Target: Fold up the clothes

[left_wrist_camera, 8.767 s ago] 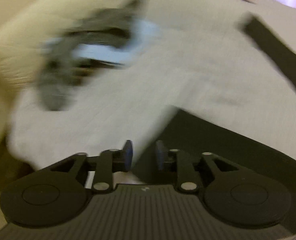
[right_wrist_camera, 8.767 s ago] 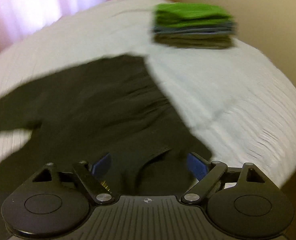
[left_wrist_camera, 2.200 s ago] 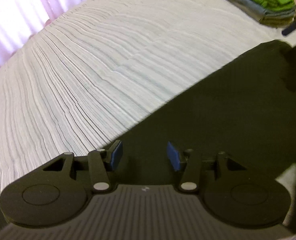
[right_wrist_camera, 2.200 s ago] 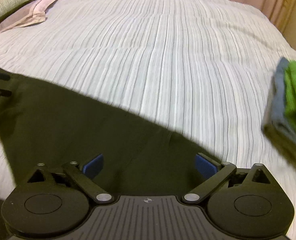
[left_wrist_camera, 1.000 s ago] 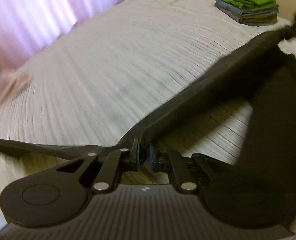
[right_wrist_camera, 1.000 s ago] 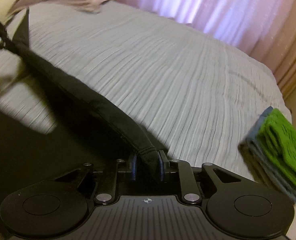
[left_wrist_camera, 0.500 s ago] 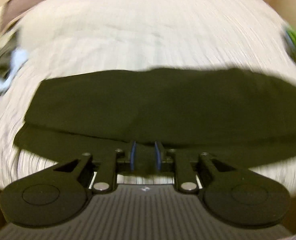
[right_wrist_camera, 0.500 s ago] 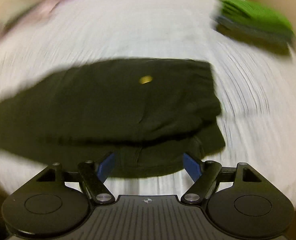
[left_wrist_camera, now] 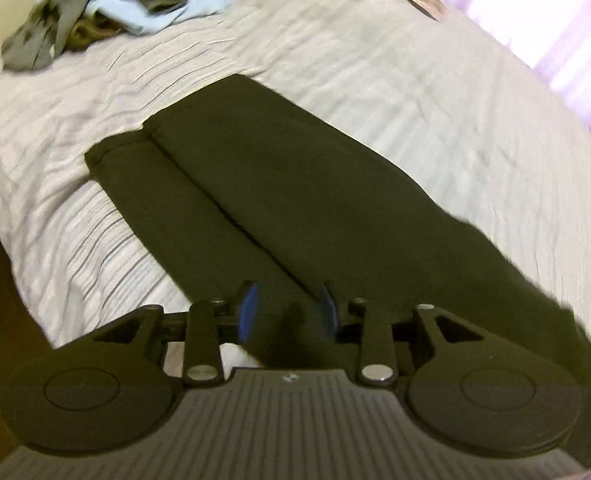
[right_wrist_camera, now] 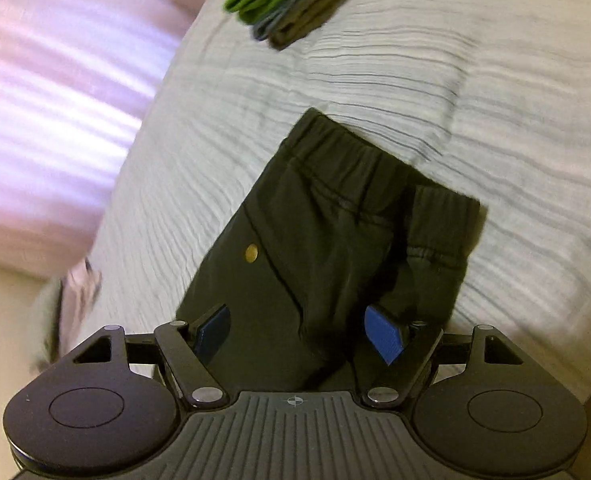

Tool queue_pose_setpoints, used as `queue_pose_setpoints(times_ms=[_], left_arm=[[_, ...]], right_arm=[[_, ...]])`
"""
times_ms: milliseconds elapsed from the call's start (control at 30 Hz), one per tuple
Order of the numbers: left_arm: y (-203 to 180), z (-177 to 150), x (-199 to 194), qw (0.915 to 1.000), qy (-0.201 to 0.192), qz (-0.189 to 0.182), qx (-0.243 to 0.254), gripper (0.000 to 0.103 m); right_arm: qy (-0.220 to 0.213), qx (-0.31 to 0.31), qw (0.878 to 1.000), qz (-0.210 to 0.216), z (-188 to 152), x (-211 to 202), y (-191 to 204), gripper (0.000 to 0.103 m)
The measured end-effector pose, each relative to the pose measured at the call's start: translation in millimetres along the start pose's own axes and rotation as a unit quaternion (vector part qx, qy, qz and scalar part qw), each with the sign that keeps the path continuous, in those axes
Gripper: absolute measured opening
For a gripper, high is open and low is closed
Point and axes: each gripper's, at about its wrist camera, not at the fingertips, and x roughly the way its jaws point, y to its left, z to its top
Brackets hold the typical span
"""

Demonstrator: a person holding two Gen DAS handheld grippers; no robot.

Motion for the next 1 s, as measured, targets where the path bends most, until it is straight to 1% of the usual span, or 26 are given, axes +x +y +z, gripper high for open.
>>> queue_pose_setpoints(times_ms=[100, 167, 200, 267, 333, 400, 433, 467, 500, 533, 600, 633, 667, 700, 767, 800, 833, 933, 967, 1000], left_arm=[[13, 10, 25, 0.9990, 0.007, -0.009, -0.044, 0.035], [22, 14, 39, 0.9974, 0.007, -0.013, -0.071, 0.036], [25, 15, 42, 0.9969, 0.005, -0.015, -0.077, 0.036], [27, 17, 47, 0.9964, -0.001, -0.021, -0.083, 0.041], [27, 19, 51, 0.9967, -0.007, -0.023, -0.078, 0.041], [25, 23, 53, 0.9968, -0.011, -0.026, -0.075, 0.037], [24, 25, 55, 0.9969, -0.013, -0.028, -0.073, 0.032], [23, 27, 56, 0.9970, -0.014, -0.028, -0.071, 0.015], [23, 30, 56, 0.9973, -0.017, -0.025, -0.067, 0.007], [23, 31, 56, 0.9976, -0.018, -0.025, -0.062, 0.002], [24, 33, 53, 0.9981, -0.020, -0.031, -0.049, 0.001], [24, 32, 50, 0.9985, -0.022, -0.031, -0.039, 0.001], [25, 31, 47, 0.9988, -0.025, -0.031, -0.028, 0.001], [24, 31, 44, 0.9989, -0.028, -0.032, -0.019, 0.001], [23, 32, 38, 0.9988, -0.035, -0.034, -0.005, 0.001], [22, 32, 34, 0.9986, -0.038, -0.036, 0.002, 0.001], [23, 33, 29, 0.9981, -0.044, -0.042, 0.007, 0.001], [32, 39, 6, 0.9948, -0.068, -0.075, 0.014, 0.002], [34, 38, 2, 0.9941, -0.072, -0.079, 0.017, 0.002], [36, 35, 0, 0.9944, -0.071, -0.075, 0.020, 0.003]], right_arm=[[-0.016, 0.055, 0.998, 0.014, 2, 6, -15, 0.077], [-0.025, 0.077, 0.997, 0.018, 5, 11, -25, 0.077], [-0.030, 0.083, 0.996, 0.019, 6, 12, -28, 0.077], [-0.040, 0.093, 0.995, 0.021, 8, 12, -34, 0.077], [-0.050, 0.098, 0.994, 0.023, 11, 12, -38, 0.077], [-0.057, 0.101, 0.993, 0.025, 14, 14, -39, 0.077], [-0.060, 0.099, 0.993, 0.026, 15, 15, -39, 0.077], [-0.064, 0.096, 0.993, 0.027, 16, 16, -38, 0.077], [-0.067, 0.093, 0.993, 0.027, 17, 16, -37, 0.077], [-0.069, 0.090, 0.993, 0.028, 19, 17, -36, 0.077], [-0.072, 0.086, 0.993, 0.031, 20, 16, -34, 0.076], [-0.072, 0.086, 0.993, 0.030, 21, 15, -33, 0.069], [-0.071, 0.088, 0.993, 0.028, 22, 15, -33, 0.066], [-0.069, 0.088, 0.993, 0.024, 23, 15, -33, 0.061], [-0.065, 0.084, 0.994, 0.005, 24, 13, -34, 0.031], [-0.065, 0.082, 0.995, -0.003, 24, 10, -34, 0.011], [-0.064, 0.080, 0.995, -0.010, 24, 6, -34, 0.010], [-0.073, 0.058, 0.996, 0.013, 24, -11, -25, 0.009], [-0.075, 0.052, 0.995, 0.026, 25, -19, -22, 0.009], [-0.074, 0.050, 0.995, 0.033, 25, -26, -22, 0.009]])
